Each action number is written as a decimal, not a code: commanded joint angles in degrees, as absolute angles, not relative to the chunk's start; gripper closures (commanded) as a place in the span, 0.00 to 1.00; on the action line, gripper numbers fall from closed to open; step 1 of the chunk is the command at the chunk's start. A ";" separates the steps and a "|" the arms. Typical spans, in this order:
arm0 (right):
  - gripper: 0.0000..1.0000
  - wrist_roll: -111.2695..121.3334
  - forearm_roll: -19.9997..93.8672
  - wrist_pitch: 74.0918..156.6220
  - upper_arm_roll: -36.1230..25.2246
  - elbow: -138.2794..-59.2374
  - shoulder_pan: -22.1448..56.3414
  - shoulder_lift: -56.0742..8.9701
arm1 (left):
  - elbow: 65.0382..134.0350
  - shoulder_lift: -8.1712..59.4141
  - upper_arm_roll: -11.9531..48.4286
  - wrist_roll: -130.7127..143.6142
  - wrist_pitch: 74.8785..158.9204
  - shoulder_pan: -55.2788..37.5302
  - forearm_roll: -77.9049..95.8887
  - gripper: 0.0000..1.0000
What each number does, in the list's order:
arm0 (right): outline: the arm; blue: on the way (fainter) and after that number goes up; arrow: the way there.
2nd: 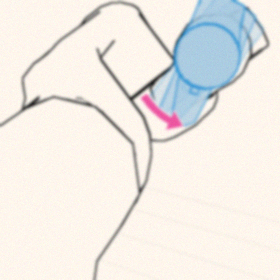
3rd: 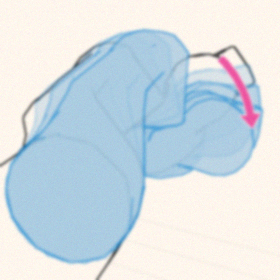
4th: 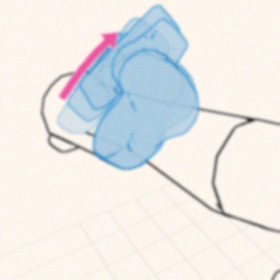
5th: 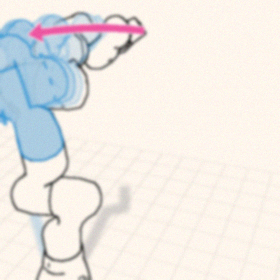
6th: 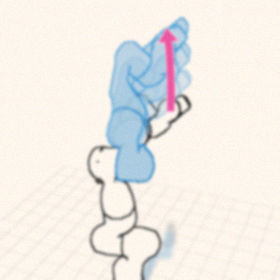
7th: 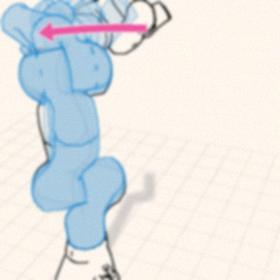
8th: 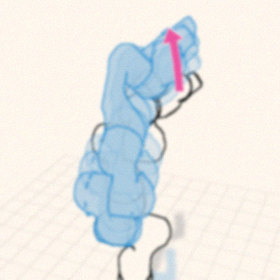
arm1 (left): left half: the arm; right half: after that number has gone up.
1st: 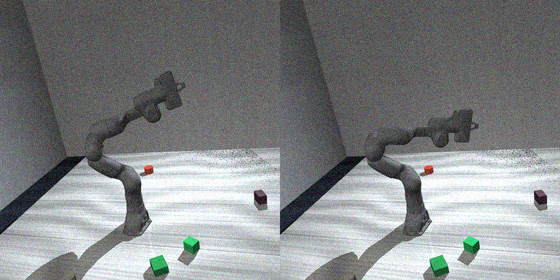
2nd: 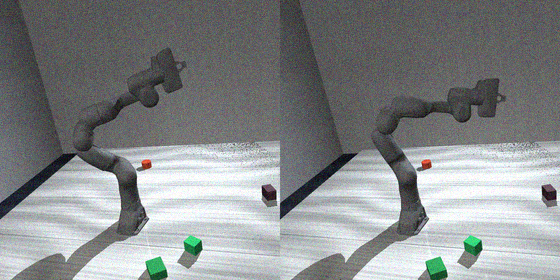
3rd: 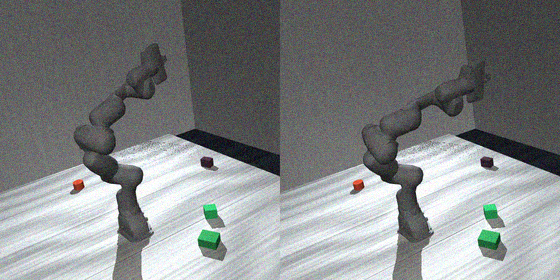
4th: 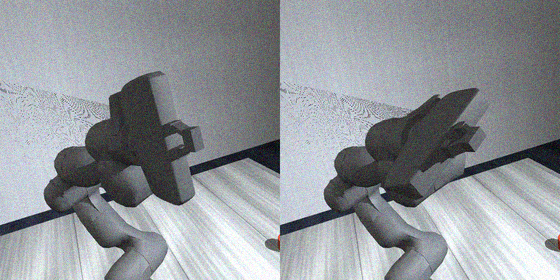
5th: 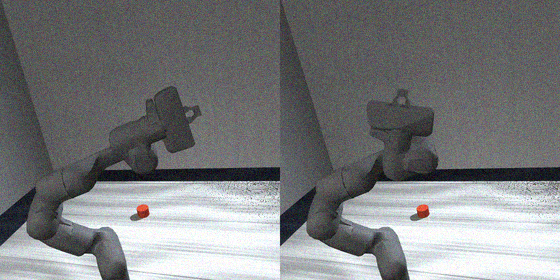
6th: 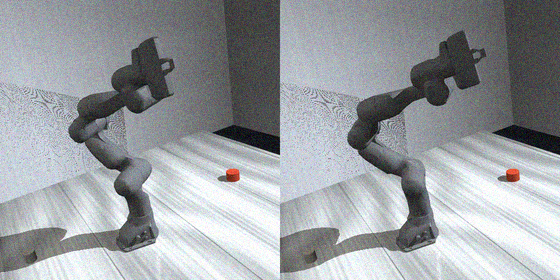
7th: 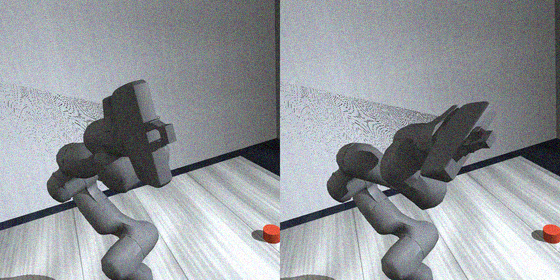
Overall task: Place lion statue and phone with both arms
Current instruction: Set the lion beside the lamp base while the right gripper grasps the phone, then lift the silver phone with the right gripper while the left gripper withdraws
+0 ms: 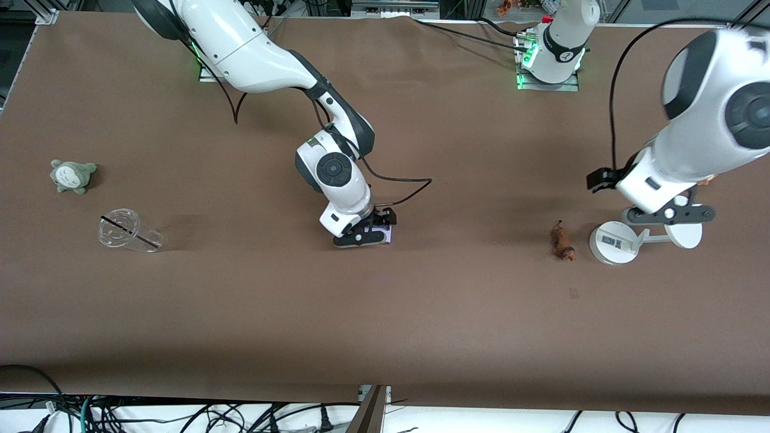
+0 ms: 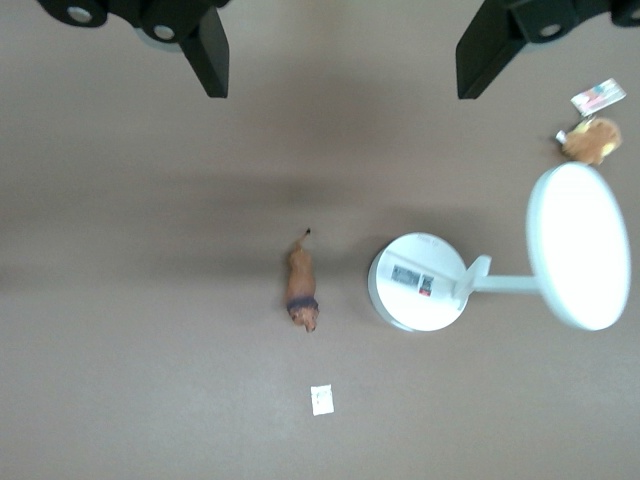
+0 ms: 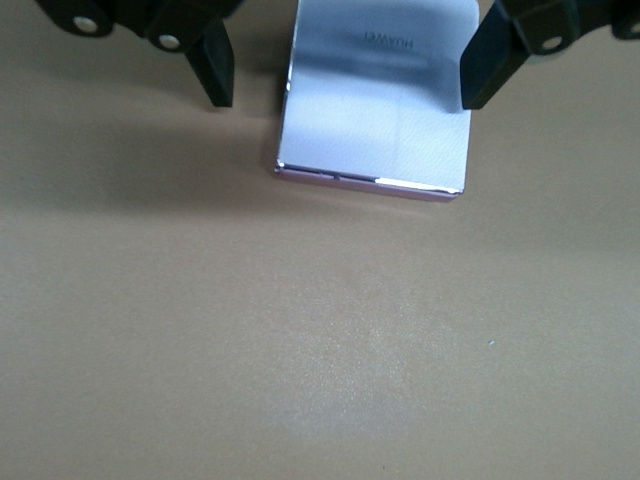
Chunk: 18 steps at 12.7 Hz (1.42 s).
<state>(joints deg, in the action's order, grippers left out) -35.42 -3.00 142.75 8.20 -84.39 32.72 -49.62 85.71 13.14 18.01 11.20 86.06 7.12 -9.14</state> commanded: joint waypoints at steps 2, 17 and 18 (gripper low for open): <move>0.00 -37.26 -3.69 143.17 5.63 -79.72 35.68 -52.99 | 78.75 13.10 17.67 2.74 78.58 9.65 -6.17 0.00; 0.78 -36.92 -3.43 137.67 4.39 -81.64 34.20 -46.61 | 92.81 -0.44 1.67 -1.05 90.09 -0.18 -1.85 0.00; 0.78 -35.35 -3.43 134.24 4.57 -83.56 32.71 -43.01 | 92.73 -0.44 1.41 -1.58 89.74 -0.09 -1.41 0.00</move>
<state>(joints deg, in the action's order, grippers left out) -36.94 -3.00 140.03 4.11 -79.99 35.31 -50.16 93.82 -0.37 1.94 -0.45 90.87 0.06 -2.53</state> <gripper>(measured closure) 0.145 0.000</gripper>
